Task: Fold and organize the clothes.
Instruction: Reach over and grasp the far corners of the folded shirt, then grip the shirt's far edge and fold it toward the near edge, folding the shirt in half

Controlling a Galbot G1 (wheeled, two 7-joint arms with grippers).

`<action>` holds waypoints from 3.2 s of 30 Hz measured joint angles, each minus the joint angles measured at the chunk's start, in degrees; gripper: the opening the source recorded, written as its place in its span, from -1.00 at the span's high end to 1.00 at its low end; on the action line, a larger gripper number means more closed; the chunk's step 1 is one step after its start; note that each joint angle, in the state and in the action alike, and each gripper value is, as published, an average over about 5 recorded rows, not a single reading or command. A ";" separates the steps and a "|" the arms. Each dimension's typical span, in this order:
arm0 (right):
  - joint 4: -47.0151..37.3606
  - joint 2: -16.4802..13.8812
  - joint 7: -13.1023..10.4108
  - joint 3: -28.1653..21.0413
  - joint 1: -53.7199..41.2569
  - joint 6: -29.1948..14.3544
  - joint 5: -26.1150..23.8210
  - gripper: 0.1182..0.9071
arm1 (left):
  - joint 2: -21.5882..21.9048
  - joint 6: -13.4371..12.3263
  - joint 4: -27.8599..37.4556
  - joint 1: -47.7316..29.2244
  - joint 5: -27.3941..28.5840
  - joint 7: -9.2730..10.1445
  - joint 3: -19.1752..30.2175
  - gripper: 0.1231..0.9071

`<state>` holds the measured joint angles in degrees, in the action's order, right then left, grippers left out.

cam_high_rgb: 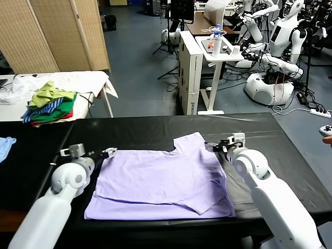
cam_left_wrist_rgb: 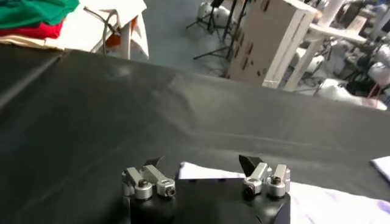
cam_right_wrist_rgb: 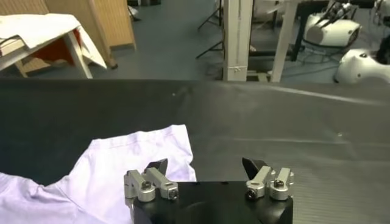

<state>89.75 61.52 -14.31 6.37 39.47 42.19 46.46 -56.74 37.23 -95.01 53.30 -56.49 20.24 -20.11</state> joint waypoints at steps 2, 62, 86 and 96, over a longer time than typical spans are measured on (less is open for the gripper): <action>-0.79 0.44 0.03 -0.48 -0.60 0.00 -0.12 -0.94 | -0.06 -0.03 0.53 -0.17 0.08 -0.08 0.16 -1.00; 18.21 -6.01 4.58 9.34 15.06 -6.21 1.99 0.95 | 1.65 -1.52 -19.26 15.54 0.17 -0.04 -10.28 0.94; 34.40 -11.70 2.90 19.80 37.68 0.00 1.34 0.95 | -6.20 0.49 -33.78 37.09 6.92 1.86 -20.60 0.94; 34.77 -11.78 2.91 19.09 40.79 0.00 -0.37 0.95 | -9.12 0.01 -33.85 40.80 9.86 1.71 -20.75 0.94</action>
<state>124.52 49.74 -11.40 25.46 80.25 42.20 46.09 -65.86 37.24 -128.86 94.10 -46.63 21.95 -40.87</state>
